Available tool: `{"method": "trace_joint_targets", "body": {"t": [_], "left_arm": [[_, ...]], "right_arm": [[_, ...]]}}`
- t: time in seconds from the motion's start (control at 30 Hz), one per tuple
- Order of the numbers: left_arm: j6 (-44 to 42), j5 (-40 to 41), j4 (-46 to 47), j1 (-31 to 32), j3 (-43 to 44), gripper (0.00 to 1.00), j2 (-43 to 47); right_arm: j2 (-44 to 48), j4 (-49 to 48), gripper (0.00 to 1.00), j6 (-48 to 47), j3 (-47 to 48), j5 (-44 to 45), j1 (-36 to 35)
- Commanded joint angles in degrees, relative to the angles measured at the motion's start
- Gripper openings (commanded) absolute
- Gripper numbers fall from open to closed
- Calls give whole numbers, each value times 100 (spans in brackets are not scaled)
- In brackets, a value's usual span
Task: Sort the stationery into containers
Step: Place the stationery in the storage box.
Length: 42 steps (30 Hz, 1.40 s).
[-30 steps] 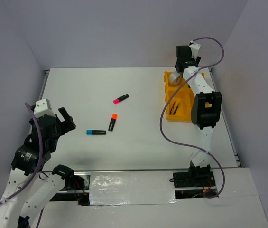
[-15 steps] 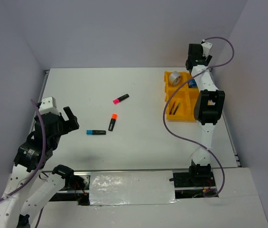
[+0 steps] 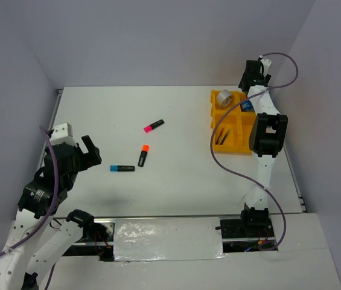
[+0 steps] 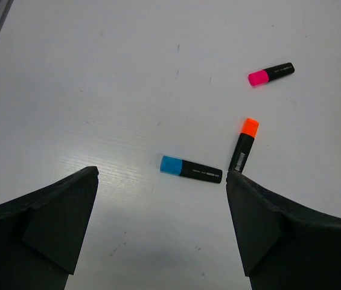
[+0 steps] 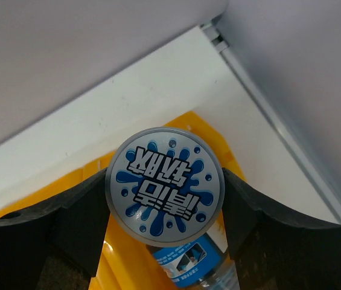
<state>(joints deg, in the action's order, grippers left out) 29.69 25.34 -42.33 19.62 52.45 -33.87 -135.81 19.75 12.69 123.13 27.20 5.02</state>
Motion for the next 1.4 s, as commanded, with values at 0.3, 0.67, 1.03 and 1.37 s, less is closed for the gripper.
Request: {"method": "trace_joint_targets", "body": {"t": [0.3,0.67,1.03,1.37], "left_arm": [[-166,-65,234,-28,-24,99,91],[-174,-91,242,-28,-24,99,73],[-130,32,199,-28,-6,99,29],[107,506,-30,-265,99,99,-339]], "right_arm": [[-51,178,3,93,-166,-716,70],[344,407,97,489,-176,-725,78],[1537,653,100,603,-349,-1357,-456],[3614,485,100,155,-2758,-1111,-3476]]}}
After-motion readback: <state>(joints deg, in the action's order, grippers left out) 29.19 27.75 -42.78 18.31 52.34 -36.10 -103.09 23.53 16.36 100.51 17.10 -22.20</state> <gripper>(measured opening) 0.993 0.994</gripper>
